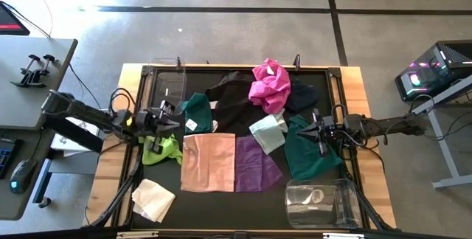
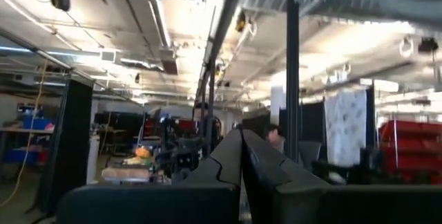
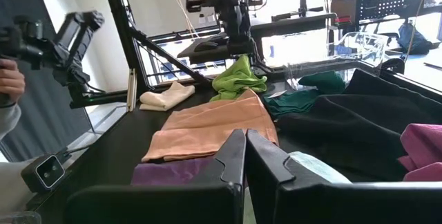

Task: Sort towels by color in basket
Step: Put the light orange towel into the top transparent bin

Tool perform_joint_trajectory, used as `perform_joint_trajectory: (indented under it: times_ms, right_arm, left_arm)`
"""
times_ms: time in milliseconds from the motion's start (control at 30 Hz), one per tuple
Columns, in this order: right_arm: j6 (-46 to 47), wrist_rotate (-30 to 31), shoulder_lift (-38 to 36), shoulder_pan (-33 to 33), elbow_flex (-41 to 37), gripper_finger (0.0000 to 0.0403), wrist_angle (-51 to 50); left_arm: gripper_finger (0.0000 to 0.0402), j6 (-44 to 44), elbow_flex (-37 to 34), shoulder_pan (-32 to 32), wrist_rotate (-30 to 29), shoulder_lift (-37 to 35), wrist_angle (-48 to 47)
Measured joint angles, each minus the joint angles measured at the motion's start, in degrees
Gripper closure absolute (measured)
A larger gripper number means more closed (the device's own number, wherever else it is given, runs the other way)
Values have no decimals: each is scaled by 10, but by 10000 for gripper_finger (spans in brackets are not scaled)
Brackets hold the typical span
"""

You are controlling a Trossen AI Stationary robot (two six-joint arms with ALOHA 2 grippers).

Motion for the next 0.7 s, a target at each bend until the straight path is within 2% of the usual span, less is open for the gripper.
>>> perform_joint_trajectory:
  times_ms: [433, 533, 633, 700]
  right_arm:
    - [0, 0, 0, 0, 0, 401, 0]
    - [0, 0, 0, 0, 0, 401, 0]
    - [0, 0, 0, 0, 0, 401, 0]
    - [0, 0, 0, 0, 0, 401, 0]
  left_arm:
    - [401, 22, 106, -11, 0, 233, 17]
    - [400, 28, 142, -3, -33, 280, 12]
    - [386, 73, 197, -8, -75, 318, -62]
    - [370, 95, 251, -16, -99, 335, -181]
